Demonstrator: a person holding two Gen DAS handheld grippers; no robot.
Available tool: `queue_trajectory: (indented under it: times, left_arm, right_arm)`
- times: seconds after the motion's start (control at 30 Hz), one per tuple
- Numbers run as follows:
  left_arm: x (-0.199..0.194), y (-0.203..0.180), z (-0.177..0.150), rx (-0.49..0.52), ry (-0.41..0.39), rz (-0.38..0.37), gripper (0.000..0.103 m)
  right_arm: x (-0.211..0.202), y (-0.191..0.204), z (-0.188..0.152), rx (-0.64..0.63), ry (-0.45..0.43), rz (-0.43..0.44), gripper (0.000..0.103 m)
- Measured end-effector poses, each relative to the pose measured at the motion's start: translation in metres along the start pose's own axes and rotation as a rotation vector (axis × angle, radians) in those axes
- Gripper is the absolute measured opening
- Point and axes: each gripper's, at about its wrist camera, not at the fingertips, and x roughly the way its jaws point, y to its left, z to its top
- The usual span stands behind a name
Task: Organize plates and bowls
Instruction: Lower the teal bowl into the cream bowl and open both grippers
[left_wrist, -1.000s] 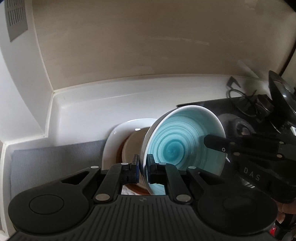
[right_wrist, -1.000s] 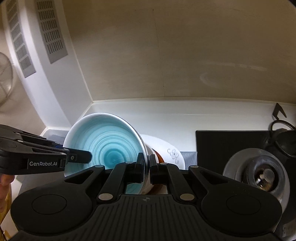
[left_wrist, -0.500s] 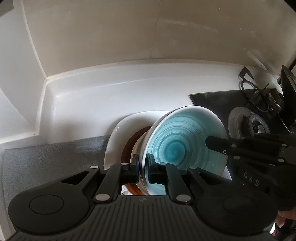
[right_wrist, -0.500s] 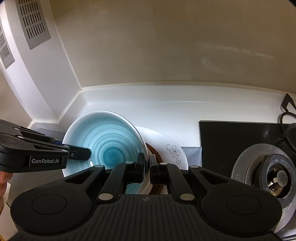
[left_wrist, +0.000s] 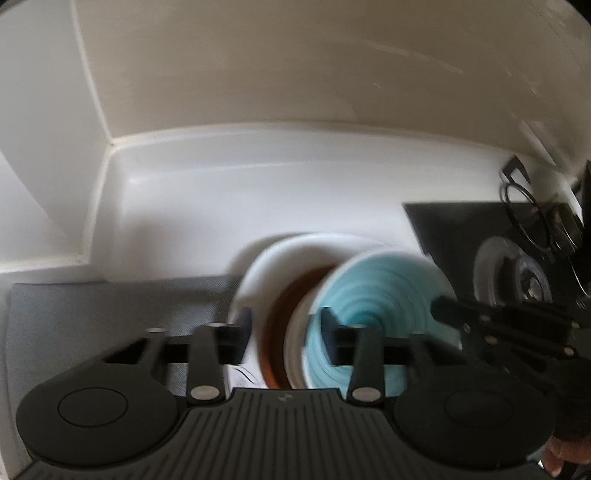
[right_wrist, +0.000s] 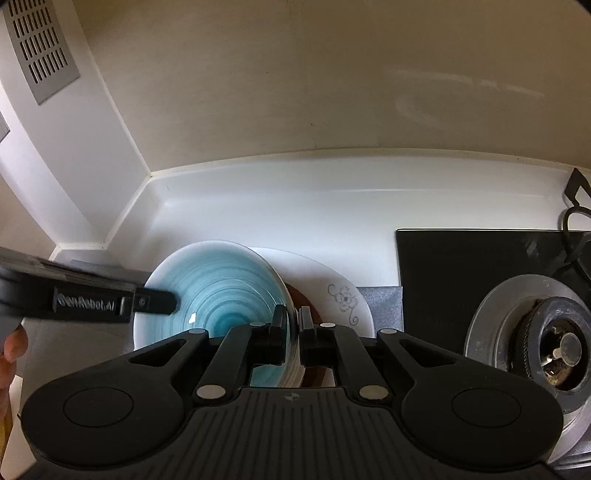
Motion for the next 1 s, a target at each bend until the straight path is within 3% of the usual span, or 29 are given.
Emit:
queue_trajectory:
  times: [0.2,0.37,0.4,0.53,0.63,0.87,1.0]
  left_arm:
    - [0.014,0.010,0.018,-0.099,0.052,-0.033,0.057]
    - [0.036,0.018,0.027,-0.180,0.129,-0.054,0.060]
    - [0.039,0.016,0.026,-0.175,0.131,-0.046,0.065]
    - [0.043,0.015,0.025,-0.157,0.121,-0.010,0.082]
    - [0.040,0.019,0.024,-0.171,0.115,-0.007,0.083]
    - [0.004,0.016,0.036,-0.128,-0.018,-0.032,0.083]
    - [0.011,0.014,0.040,-0.120,0.005,-0.016,0.083]
  right_arm:
    - [0.003,-0.010,0.004,0.099,0.031,0.037,0.008]
    - [0.010,-0.035,0.008,0.282,0.108,0.147,0.010]
    - [0.011,-0.039,0.008,0.311,0.119,0.163,0.010]
    - [0.015,-0.046,0.007,0.363,0.133,0.185,0.010]
    - [0.017,-0.047,0.006,0.405,0.136,0.187,0.011]
    - [0.006,-0.045,0.006,0.432,0.117,0.197,0.013]
    - [0.003,-0.047,0.004,0.461,0.152,0.231,0.014]
